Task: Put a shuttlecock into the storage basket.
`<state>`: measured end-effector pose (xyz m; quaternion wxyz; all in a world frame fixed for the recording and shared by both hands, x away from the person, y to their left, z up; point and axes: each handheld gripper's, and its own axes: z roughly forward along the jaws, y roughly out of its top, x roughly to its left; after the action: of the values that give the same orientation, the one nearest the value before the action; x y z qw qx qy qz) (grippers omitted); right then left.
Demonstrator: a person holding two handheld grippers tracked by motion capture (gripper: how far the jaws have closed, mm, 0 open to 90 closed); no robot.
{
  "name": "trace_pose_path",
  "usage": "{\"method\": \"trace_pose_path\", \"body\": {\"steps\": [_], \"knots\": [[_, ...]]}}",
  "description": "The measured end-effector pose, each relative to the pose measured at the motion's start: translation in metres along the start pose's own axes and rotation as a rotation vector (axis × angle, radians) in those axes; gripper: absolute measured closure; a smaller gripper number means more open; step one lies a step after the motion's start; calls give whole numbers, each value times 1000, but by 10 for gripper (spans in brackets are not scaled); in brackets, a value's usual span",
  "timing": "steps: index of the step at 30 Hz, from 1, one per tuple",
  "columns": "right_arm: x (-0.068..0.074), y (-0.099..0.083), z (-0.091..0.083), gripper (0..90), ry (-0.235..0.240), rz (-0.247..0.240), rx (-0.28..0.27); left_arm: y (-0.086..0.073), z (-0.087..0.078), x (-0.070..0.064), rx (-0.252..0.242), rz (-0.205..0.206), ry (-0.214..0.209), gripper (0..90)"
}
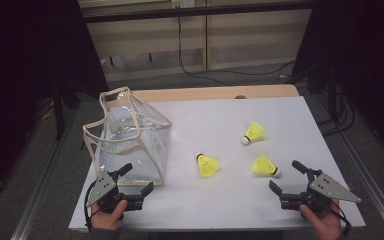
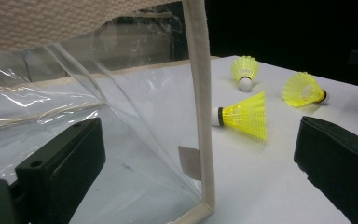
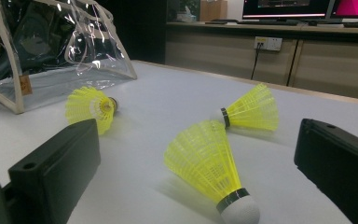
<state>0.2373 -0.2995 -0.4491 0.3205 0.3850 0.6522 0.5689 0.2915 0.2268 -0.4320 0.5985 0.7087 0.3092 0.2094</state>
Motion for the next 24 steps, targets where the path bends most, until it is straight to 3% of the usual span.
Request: {"method": "trace_pose_path", "body": {"steps": [11,24], "knots": [[1,1,0,1,6,-10,-3,2,1,-4,-6,-1,-17,19],[2,1,1,1,15,-7,-11,10,15,-25,1,10,-119,17]]}}
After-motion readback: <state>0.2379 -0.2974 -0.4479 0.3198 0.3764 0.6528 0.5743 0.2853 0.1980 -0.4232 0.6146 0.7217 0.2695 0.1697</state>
